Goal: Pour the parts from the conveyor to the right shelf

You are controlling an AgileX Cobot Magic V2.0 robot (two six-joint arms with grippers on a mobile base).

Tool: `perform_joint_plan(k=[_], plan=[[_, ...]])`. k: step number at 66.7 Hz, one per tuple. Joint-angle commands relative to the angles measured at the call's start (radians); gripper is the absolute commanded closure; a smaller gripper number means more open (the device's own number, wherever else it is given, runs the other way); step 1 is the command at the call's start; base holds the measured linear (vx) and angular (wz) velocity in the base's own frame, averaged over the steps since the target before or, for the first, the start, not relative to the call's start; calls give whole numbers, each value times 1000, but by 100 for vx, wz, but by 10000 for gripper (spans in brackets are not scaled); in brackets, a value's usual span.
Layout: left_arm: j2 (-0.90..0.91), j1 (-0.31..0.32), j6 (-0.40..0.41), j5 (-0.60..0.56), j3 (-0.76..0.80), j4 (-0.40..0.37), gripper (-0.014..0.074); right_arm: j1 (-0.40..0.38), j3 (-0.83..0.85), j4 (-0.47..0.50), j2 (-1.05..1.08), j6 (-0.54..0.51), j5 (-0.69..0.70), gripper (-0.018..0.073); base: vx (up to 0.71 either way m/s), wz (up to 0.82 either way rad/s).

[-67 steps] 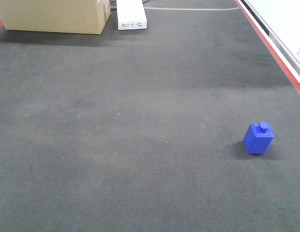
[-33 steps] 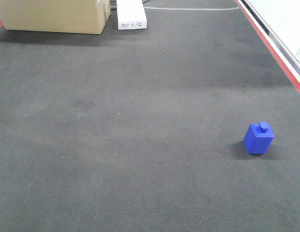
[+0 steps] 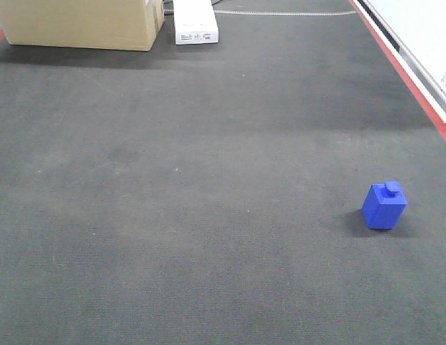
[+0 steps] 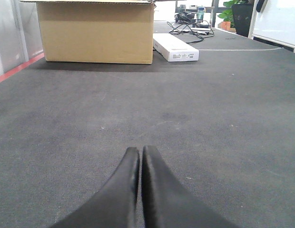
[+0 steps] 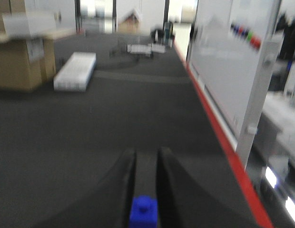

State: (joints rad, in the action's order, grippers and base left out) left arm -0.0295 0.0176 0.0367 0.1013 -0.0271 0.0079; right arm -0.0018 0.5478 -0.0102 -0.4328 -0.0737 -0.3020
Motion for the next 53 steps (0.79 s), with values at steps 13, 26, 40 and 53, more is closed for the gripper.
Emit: perform_joint_plan(k=[13,26,40,53], plan=[[-18,7,8,-79,20,-8,602,0,37,-20,-213,-44,145,-93,0,0],[-18,7,8,-79,20,-8,602,0,89,18,-297,-50,150,-144,0,0],[-18,7,8,-79,20,-8,602,0,354,69,-475,-31,-228,-105,0,0],[-18,7,8,-79,20,-8,602,0,601,47,-716,3,-536,-92,0,0]])
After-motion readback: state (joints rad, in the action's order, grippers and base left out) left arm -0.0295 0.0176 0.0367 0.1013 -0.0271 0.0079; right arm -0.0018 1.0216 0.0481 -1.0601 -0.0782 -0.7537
